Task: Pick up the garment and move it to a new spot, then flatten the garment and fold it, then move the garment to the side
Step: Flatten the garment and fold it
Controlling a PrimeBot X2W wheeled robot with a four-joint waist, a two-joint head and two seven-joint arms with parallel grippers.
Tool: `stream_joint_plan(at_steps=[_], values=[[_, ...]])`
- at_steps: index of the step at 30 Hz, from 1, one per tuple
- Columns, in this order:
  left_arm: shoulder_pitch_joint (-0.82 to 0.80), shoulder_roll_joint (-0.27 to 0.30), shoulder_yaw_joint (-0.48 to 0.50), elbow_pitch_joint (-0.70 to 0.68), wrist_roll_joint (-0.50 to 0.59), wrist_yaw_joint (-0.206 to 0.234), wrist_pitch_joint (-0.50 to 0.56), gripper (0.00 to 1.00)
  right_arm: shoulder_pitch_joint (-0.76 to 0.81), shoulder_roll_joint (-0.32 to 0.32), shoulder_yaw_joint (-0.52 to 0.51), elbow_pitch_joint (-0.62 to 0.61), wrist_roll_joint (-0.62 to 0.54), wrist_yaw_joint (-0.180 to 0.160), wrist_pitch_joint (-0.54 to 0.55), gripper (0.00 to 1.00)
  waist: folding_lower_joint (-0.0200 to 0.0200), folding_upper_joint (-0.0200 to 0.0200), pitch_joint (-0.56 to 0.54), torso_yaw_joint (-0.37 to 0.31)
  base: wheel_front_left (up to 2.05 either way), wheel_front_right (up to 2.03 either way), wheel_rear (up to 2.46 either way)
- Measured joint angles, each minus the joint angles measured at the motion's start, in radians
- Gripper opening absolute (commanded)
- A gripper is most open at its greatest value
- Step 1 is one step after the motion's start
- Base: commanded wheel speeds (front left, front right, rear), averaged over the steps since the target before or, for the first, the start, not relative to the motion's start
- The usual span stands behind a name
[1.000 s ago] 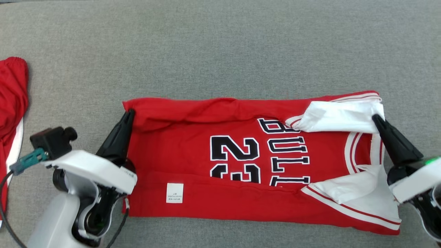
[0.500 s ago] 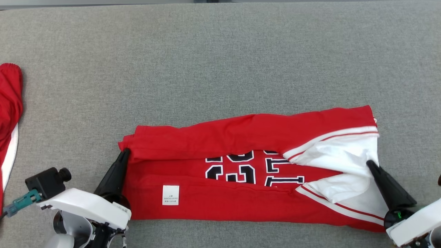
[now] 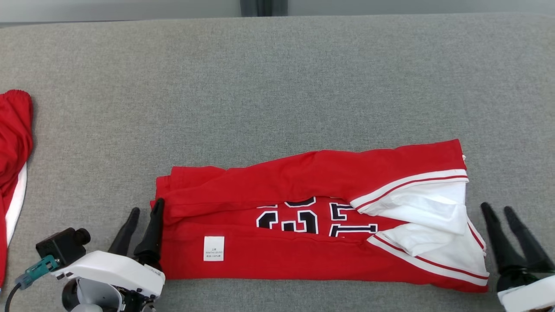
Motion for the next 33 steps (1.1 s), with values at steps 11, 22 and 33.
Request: stream_joint_plan(at_steps=[11,22,33], values=[[-0.124,0.007,-0.059,-0.032,0.241,0.078,-0.163,1.00,-0.087,0.123,-0.161,-0.061,-0.300,0.000,-0.076,1.00,0.0000,0.0000,-0.039,-0.007,0.00,0.00,0.00],[-0.268,-0.060,-0.068,0.114,0.428,0.072,-0.236,1.00,-0.174,0.178,-0.098,-0.023,-0.555,0.000,-0.107,1.00,0.0000,0.0000,-0.055,-0.011,0.00,0.00,0.00],[-0.167,-0.043,-0.021,0.111,0.591,0.096,-0.237,1.00,-0.167,0.188,-0.090,0.085,-0.633,0.000,-0.142,1.00,0.0000,0.0000,-0.075,0.003,0.00,0.00,0.00]])
